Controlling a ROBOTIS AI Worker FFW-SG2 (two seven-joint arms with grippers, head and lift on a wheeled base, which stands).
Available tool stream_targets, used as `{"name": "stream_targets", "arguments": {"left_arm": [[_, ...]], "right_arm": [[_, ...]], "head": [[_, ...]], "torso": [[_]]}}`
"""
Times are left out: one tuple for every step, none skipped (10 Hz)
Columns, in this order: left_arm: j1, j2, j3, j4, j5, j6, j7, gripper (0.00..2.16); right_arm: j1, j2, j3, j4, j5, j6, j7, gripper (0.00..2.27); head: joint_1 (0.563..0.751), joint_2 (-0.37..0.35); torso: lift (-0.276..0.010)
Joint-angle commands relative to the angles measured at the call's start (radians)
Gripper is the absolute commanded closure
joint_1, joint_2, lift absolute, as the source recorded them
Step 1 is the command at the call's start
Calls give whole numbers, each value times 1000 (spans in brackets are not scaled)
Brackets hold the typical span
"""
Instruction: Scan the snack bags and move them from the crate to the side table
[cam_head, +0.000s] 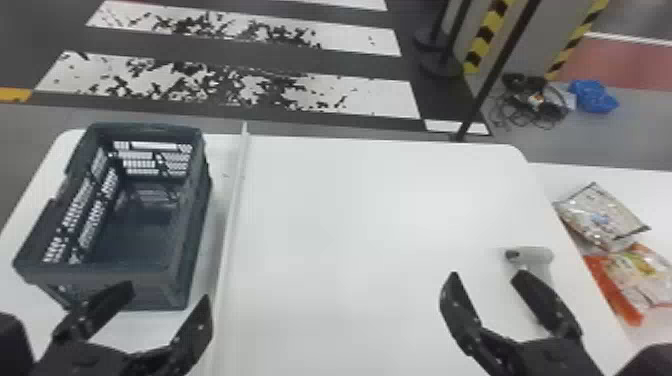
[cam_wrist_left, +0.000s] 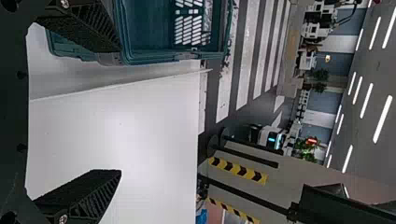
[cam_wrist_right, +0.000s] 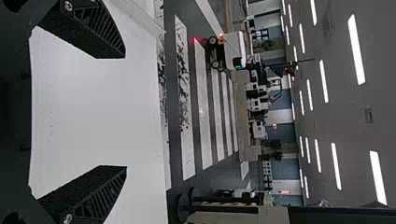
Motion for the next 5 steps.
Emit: {"name": "stream_targets", "arguments": {"left_arm": [[1,0,0,0,0,0,0,66],[1,0,0,0,0,0,0,66],[1,0,0,0,0,3,0,66],[1,0,0,-2,1,3,0,66],[1,0,0,-2,1,3,0,66]], "right_arm": [[0,0,-2,0,-3,0,0,76],[2,0,-2,0,-3,0,0,76],[2,0,-3,0,-5,0,0,76],[2,0,-3,0,-8,0,0,76],[2,0,-3,0,-8,0,0,76]], "head": [[695,-154],[695,-154],[695,-155],[695,-156],[695,-157]], "torso": [[-87],[-87],[-87],[-87],[-87]]}}
